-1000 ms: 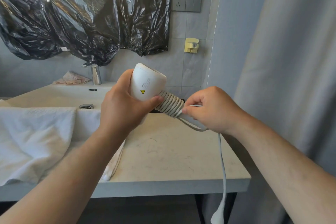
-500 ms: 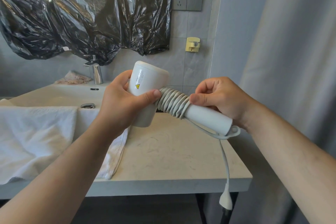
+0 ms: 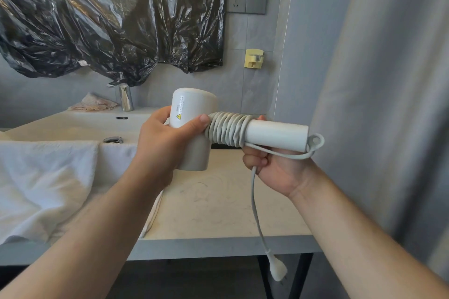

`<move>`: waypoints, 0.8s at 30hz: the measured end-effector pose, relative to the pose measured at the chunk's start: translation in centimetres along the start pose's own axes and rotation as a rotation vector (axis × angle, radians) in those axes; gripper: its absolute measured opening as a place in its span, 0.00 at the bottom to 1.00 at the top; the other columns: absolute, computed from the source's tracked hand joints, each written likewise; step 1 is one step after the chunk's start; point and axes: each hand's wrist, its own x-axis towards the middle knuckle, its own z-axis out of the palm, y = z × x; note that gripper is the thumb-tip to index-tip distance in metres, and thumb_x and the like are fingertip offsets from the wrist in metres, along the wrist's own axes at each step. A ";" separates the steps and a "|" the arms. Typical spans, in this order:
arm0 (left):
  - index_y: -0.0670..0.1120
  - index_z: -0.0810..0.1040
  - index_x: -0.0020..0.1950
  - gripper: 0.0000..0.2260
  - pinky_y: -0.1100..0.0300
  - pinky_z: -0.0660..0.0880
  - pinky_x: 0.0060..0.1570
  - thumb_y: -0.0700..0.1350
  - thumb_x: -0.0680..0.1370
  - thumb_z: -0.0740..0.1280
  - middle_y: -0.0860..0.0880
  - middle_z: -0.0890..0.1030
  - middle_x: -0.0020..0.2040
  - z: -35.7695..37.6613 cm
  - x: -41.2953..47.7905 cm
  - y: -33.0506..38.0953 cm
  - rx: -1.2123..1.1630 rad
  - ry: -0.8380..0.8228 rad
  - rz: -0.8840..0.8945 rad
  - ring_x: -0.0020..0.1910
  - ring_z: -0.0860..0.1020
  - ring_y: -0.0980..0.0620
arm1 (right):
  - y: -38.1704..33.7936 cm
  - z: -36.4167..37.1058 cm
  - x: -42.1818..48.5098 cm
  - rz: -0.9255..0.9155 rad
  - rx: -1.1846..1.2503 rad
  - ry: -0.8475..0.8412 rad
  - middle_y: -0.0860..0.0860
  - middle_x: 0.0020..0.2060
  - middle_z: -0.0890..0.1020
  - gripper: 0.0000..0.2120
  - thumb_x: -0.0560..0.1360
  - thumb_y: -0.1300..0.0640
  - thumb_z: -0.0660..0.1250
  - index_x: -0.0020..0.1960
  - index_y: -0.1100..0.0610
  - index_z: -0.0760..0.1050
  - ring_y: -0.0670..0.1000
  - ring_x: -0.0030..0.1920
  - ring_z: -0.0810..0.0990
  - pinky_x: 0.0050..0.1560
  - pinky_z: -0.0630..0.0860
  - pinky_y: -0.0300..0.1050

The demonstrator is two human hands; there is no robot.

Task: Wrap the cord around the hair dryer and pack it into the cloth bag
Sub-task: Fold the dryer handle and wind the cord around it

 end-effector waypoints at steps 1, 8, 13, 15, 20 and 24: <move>0.45 0.80 0.56 0.26 0.47 0.83 0.42 0.54 0.62 0.78 0.44 0.85 0.48 0.0 0.0 -0.1 -0.001 0.017 -0.014 0.43 0.84 0.47 | 0.3 -0.1 -0.1 -0.009 -0.004 -0.002 0.48 0.27 0.67 0.09 0.75 0.60 0.60 0.37 0.53 0.74 0.43 0.24 0.61 0.24 0.54 0.35; 0.44 0.81 0.53 0.22 0.47 0.82 0.42 0.52 0.64 0.80 0.44 0.85 0.47 0.4 -0.2 0.1 -0.063 0.179 -0.014 0.40 0.82 0.50 | 2.8 1.3 -1.0 -0.199 -0.775 0.243 0.51 0.30 0.68 0.14 0.81 0.62 0.55 0.37 0.55 0.66 0.44 0.24 0.60 0.25 0.57 0.37; 0.53 0.78 0.45 0.15 0.47 0.83 0.44 0.49 0.65 0.81 0.51 0.82 0.41 0.5 -0.2 0.1 -0.015 0.300 0.075 0.37 0.80 0.54 | 2.4 2.4 -2.1 -0.237 -1.285 0.229 0.56 0.34 0.77 0.15 0.82 0.58 0.55 0.39 0.61 0.71 0.50 0.33 0.73 0.31 0.65 0.38; 0.53 0.78 0.45 0.17 0.44 0.83 0.46 0.52 0.62 0.80 0.50 0.83 0.42 0.4 -0.2 0.0 0.025 0.312 0.098 0.38 0.81 0.52 | 2.4 2.4 -2.3 -0.267 -1.429 0.212 0.56 0.34 0.78 0.17 0.82 0.55 0.56 0.37 0.61 0.70 0.52 0.33 0.73 0.34 0.67 0.44; 0.53 0.77 0.44 0.18 0.43 0.82 0.44 0.55 0.61 0.79 0.53 0.82 0.39 0.3 -0.2 -0.1 0.174 0.324 0.190 0.35 0.79 0.56 | 1.9 2.0 -2.1 -0.272 -1.569 0.187 0.53 0.29 0.77 0.18 0.81 0.53 0.57 0.34 0.56 0.71 0.52 0.32 0.75 0.34 0.72 0.48; 0.52 0.77 0.46 0.21 0.43 0.81 0.43 0.59 0.60 0.79 0.53 0.82 0.40 0.3 -0.1 0.0 0.266 0.336 0.230 0.38 0.80 0.53 | 1.2 2.0 -2.0 -0.235 -1.584 0.134 0.51 0.27 0.74 0.19 0.80 0.54 0.59 0.31 0.55 0.68 0.50 0.30 0.72 0.32 0.69 0.46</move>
